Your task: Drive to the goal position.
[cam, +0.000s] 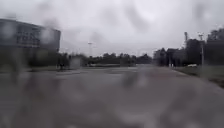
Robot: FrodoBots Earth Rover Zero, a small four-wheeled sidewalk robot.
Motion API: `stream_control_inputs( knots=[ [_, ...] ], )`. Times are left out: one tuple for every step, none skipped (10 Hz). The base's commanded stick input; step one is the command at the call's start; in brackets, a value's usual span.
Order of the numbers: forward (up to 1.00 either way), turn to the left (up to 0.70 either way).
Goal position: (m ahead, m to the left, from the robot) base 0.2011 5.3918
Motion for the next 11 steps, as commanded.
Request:
stream_control_inputs(
  knots=[
    [0.00,0.45],
    [0.00,0.45],
    [0.00,0.45],
    [0.32,0.39],
    [1.00,0.27],
    [1.00,0.27],
    [1.00,0.27],
    [1.00,0.27],
    [1.00,0.27],
    [1.00,0.27],
    [1.00,0.27]
  ],
)
